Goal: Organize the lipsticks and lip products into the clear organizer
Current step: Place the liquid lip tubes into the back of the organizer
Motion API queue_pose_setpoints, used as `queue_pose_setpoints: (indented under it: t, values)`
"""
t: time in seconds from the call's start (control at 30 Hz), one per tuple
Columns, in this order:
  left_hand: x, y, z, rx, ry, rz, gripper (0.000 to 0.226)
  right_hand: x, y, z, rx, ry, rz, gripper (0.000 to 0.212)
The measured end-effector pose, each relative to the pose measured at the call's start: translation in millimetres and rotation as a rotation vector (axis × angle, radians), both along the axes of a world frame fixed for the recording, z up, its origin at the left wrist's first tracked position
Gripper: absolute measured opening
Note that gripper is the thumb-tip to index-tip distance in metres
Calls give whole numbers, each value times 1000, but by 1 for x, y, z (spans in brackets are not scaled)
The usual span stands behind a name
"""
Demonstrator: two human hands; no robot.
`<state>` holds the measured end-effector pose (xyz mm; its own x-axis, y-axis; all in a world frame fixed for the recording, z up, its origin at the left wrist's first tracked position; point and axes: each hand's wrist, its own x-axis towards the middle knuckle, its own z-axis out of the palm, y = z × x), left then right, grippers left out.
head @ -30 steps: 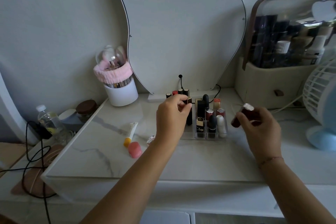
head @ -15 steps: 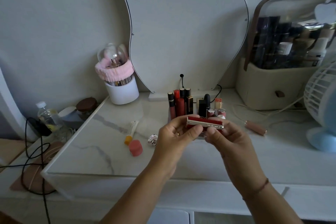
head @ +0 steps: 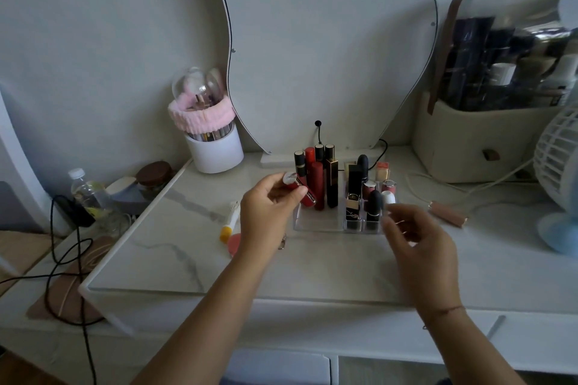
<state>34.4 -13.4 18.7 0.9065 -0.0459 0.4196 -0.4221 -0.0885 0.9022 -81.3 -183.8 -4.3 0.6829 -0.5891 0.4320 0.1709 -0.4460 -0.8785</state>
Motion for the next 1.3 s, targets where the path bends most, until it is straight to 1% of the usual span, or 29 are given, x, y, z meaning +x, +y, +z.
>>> queue_pose_setpoints:
  t: [0.07, 0.17, 0.27, 0.43, 0.7, 0.93, 1.3]
  values:
    - [8, -6, -3, 63, -44, 66, 26, 2, -14, -1, -30, 11, -71, 14]
    - [18, -13, -9, 138, -93, 133, 25, 8, -27, -6, -48, 67, -127, 24]
    - [24, -16, -14, 244, -109, 181, 30, 12, -31, -12, -38, 103, -107, 28]
    - [27, -20, -22, 306, -137, 226, 34, 14, -33, -17, -24, 100, -91, 29]
    - [26, -22, -25, 365, -148, 258, 41, 15, -34, -19, -19, 82, -81, 28]
    - [24, -20, -22, 338, -158, 253, 26, 17, -35, -21, -36, 89, -83, 27]
    - [22, -21, -19, 360, -194, 247, 20, 15, -34, -20, -41, 92, -70, 28]
